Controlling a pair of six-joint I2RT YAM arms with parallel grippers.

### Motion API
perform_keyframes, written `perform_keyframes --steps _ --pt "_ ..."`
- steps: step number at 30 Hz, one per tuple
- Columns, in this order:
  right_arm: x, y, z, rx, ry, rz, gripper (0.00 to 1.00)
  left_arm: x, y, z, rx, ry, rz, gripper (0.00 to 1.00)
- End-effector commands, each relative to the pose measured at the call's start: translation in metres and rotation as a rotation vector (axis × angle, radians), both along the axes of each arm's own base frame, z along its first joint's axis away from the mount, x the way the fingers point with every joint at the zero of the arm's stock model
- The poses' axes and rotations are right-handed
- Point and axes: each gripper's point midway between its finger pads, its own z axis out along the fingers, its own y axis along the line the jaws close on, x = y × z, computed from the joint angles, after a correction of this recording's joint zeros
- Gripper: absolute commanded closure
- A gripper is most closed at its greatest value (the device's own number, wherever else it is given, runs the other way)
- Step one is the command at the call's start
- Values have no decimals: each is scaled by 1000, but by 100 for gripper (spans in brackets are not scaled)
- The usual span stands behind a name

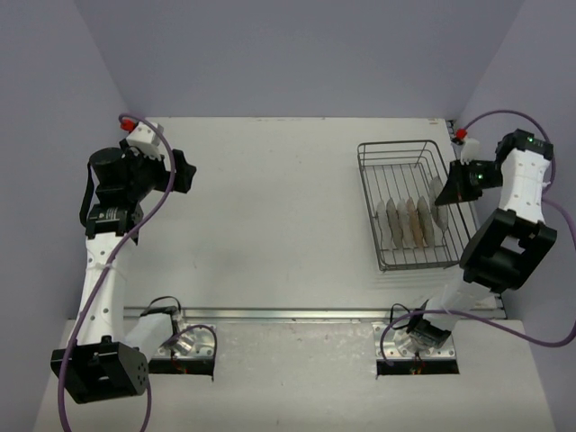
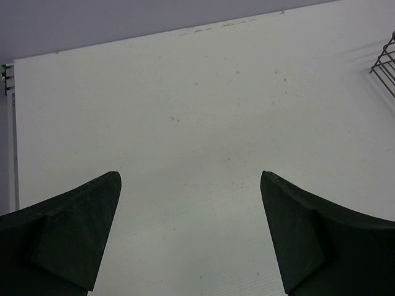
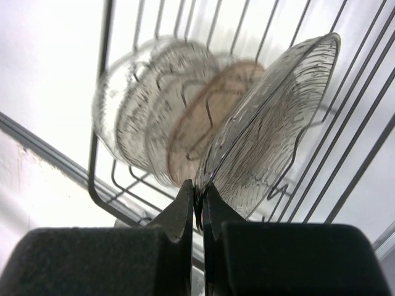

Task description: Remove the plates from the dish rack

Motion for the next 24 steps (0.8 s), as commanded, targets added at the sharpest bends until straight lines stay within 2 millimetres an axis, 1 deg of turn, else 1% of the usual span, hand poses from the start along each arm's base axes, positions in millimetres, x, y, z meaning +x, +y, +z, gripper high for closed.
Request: perform_keyframes --steps 1,2,3,7,9,12,14,16,17,18,19,20,21,22,23,24 --pt "3 22 56 157 -66 28 100 0 -5 17 -3 -60 -16 6" --pt "1 23 54 170 -46 28 100 -1 -5 18 -4 -61 -18 6" --pt "5 24 60 180 -67 20 100 -1 -5 18 -4 -61 -17 6" --pt "8 26 75 176 -121 26 100 -2 -5 19 -8 -63 -17 6" --pt "12 28 87 177 -180 43 100 -3 -10 20 -26 -64 -35 5" --pt "25 35 116 159 -313 52 100 -5 -21 25 -63 -68 -91 6" --pt "35 40 129 106 -375 71 100 -6 -25 26 -80 -67 -109 8" --pt "48 62 144 5 -443 135 100 -3 -28 28 -95 -63 -106 9" --pt "52 68 146 -67 -476 159 100 -2 -28 27 -90 -55 -100 10" --pt "55 87 145 -107 -499 209 100 -2 -31 25 -84 -44 -106 10" --pt "56 116 144 -143 -534 284 100 -2 -36 24 -79 -34 -119 10" --pt "57 137 143 -189 -573 340 100 -2 -39 25 -77 -23 -129 10" --pt "60 149 141 -221 -605 371 100 -1 -41 26 -77 -17 -137 10" --pt "64 156 137 -248 -633 389 100 -1 -44 29 -82 -15 -151 10" --pt "67 178 141 -327 -707 442 100 -2 -51 32 -96 1 -183 10" --pt "67 193 141 -375 -755 478 100 -3 -57 33 -105 12 -206 10"
